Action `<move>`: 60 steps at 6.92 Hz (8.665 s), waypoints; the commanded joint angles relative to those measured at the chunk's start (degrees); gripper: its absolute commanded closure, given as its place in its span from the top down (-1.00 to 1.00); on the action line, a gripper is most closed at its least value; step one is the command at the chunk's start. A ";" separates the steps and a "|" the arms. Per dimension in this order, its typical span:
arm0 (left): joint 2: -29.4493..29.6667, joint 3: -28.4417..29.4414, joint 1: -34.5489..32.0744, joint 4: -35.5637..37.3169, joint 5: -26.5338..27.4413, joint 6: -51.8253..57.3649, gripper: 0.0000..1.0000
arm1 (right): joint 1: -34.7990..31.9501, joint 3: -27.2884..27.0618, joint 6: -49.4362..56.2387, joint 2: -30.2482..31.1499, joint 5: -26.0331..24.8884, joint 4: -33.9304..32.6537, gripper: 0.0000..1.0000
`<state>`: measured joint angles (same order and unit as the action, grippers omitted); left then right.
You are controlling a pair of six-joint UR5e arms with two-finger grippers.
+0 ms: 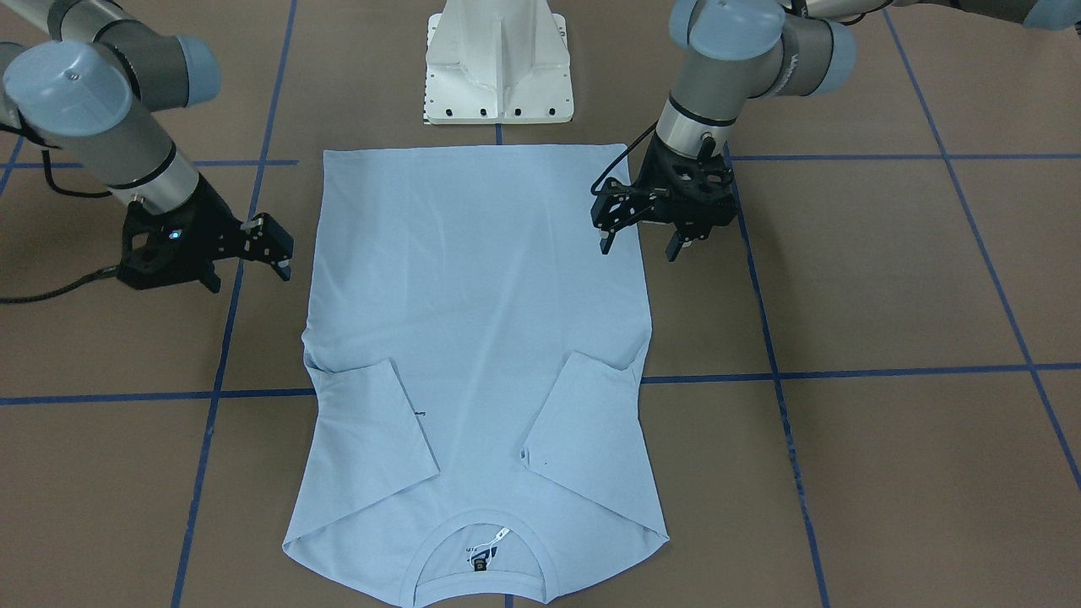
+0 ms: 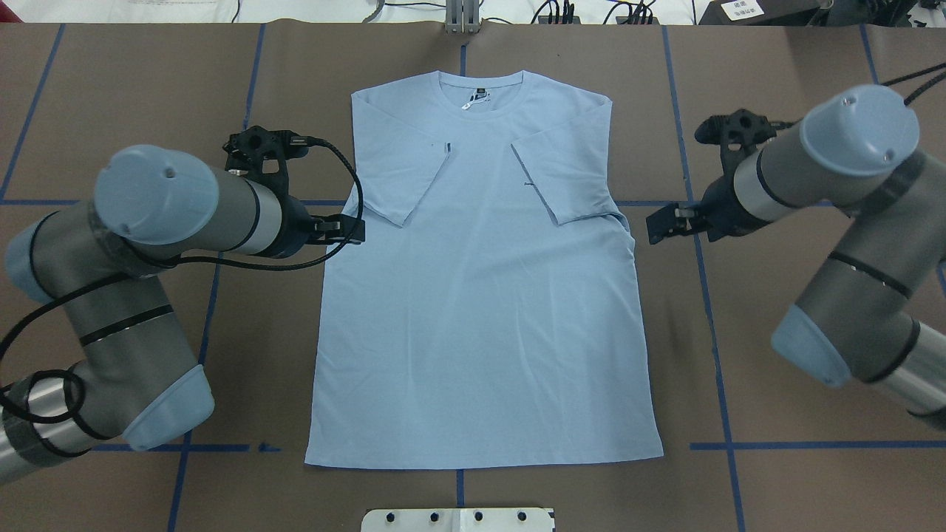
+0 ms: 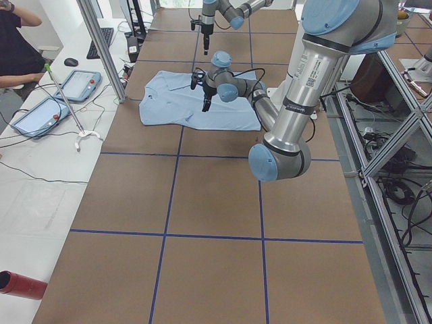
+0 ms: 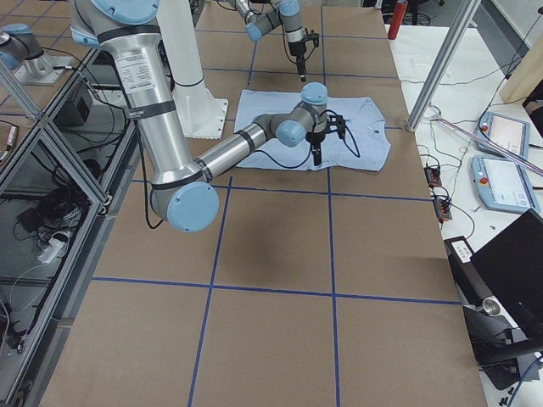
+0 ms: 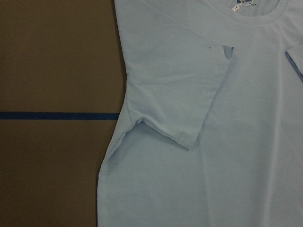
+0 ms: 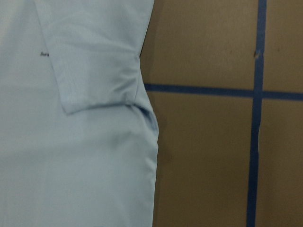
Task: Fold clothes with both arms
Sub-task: 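Move both grippers toward the shirt hem nearest the robot, then grasp the hem corners with both grippers, then lift the hem with both grippers and fold it toward the collar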
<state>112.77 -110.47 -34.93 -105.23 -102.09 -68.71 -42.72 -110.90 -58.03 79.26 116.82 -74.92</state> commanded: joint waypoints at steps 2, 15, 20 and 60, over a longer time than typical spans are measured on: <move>-2.21 -2.91 -0.13 0.11 0.31 -0.37 0.99 | 21.19 -9.94 -17.95 6.08 -14.26 0.30 1.00; -2.38 -3.97 0.04 0.11 0.58 -0.73 0.99 | 33.58 -7.49 -25.38 13.38 -22.69 8.83 -0.48; -4.30 -4.05 1.52 0.11 0.75 -5.77 0.98 | 33.31 -8.63 -25.47 13.03 -23.56 9.18 -1.00; -4.06 -20.78 15.88 30.62 7.88 -12.06 -1.00 | 2.32 -7.52 -16.63 4.52 1.14 9.97 -1.00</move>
<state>107.73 -133.86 -16.71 -73.92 -93.90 -82.01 -36.04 -123.07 -79.38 85.71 118.15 -64.98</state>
